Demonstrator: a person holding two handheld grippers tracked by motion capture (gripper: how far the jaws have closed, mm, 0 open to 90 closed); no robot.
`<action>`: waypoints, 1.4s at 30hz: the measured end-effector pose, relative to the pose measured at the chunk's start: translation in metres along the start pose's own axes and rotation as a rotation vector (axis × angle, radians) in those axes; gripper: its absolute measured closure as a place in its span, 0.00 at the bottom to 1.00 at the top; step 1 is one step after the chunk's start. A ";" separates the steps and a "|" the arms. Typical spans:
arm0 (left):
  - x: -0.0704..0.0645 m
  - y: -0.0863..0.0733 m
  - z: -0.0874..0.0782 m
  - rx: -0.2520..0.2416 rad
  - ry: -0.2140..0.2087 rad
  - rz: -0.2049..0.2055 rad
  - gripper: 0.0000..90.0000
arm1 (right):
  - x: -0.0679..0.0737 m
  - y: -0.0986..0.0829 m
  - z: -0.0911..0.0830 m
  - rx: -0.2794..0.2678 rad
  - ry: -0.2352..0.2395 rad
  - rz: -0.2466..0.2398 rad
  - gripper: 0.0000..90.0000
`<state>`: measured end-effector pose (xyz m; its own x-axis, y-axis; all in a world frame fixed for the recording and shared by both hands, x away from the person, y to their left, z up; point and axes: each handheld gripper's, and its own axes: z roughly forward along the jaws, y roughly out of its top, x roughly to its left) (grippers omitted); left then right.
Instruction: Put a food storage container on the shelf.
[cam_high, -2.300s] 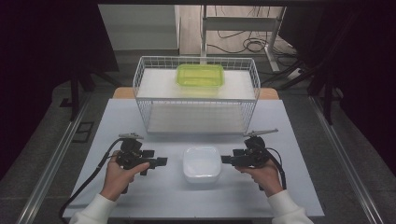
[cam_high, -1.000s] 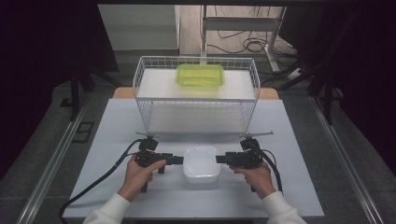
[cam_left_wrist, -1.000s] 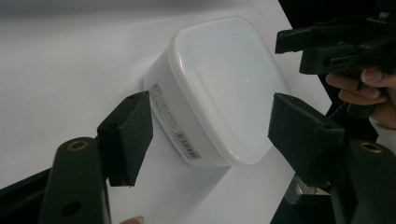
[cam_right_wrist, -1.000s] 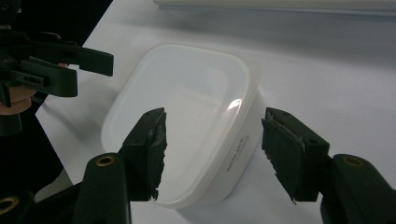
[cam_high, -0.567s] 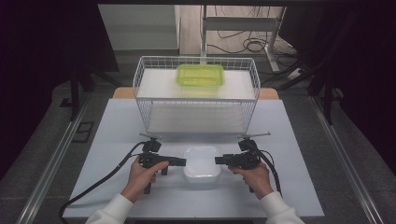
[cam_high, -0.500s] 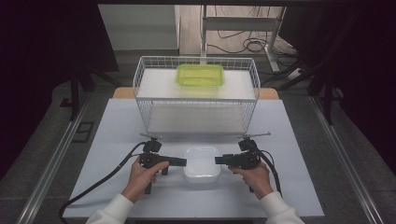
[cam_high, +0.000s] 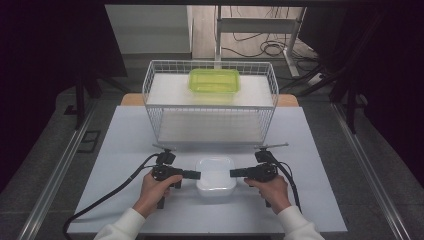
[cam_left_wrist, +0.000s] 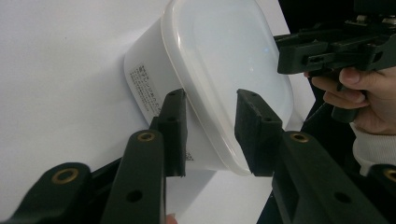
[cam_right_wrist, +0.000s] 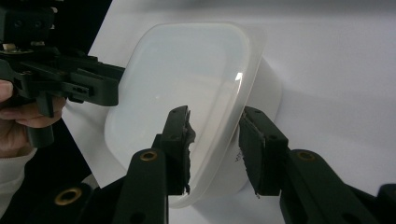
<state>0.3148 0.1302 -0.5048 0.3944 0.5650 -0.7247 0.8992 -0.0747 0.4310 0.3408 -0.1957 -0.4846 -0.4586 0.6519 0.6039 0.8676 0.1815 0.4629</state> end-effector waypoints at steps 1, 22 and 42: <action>-0.001 0.000 -0.001 0.001 0.000 0.004 0.73 | 0.000 0.000 -0.001 0.001 0.002 0.005 0.72; -0.011 -0.003 -0.013 -0.056 0.007 0.039 0.88 | 0.009 -0.004 -0.014 -0.073 -0.012 -0.021 0.86; -0.026 -0.003 -0.025 -0.103 0.059 0.127 0.88 | 0.032 -0.002 -0.024 -0.117 -0.056 -0.179 0.86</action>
<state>0.2975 0.1362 -0.4736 0.4893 0.6038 -0.6293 0.8175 -0.0663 0.5721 0.3199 -0.1927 -0.4505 -0.5890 0.6576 0.4698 0.7437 0.2135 0.6335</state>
